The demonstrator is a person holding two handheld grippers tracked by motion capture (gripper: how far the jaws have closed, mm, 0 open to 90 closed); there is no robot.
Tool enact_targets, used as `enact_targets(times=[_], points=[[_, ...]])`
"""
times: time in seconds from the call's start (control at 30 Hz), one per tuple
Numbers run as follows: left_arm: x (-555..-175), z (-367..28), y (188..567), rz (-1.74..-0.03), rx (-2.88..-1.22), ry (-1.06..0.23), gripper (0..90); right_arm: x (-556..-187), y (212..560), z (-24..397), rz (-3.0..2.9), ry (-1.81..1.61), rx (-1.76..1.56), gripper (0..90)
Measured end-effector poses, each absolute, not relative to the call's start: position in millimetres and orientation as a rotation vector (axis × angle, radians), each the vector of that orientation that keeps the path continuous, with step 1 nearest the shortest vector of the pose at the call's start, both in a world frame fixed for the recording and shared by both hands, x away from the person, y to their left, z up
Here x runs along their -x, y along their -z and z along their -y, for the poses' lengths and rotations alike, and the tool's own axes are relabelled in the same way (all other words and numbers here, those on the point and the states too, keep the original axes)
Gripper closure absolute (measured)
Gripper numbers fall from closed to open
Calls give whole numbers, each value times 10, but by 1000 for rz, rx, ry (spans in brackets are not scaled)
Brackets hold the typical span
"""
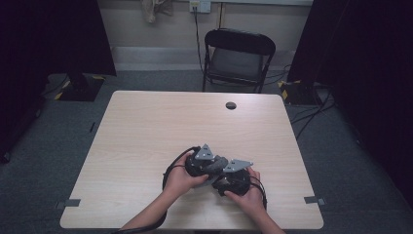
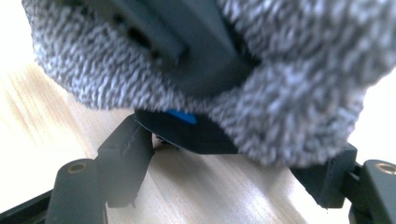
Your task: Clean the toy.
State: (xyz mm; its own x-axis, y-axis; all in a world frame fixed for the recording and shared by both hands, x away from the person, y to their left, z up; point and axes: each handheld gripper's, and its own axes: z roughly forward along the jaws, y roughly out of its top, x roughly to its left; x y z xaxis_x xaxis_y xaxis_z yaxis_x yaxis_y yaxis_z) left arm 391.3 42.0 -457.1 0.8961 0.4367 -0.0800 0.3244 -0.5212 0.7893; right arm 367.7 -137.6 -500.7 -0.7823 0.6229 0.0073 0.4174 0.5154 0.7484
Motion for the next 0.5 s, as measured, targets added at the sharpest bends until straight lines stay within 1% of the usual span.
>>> enact_targets(times=[0.3, 0.4, 0.5], points=[[-3898, -413, 4632, -540, -2150, -164, 686, -3677, 5007, 1376, -2497, -1127, -879, 268], [-3902, -412, 4624, -520, -2169, -202, 686, -3677, 5007, 1376, -2497, -1127, -878, 268], [-3915, -419, 4619, -528, -2171, -204, 686, -3677, 5007, 1376, -2497, -1127, -878, 268]])
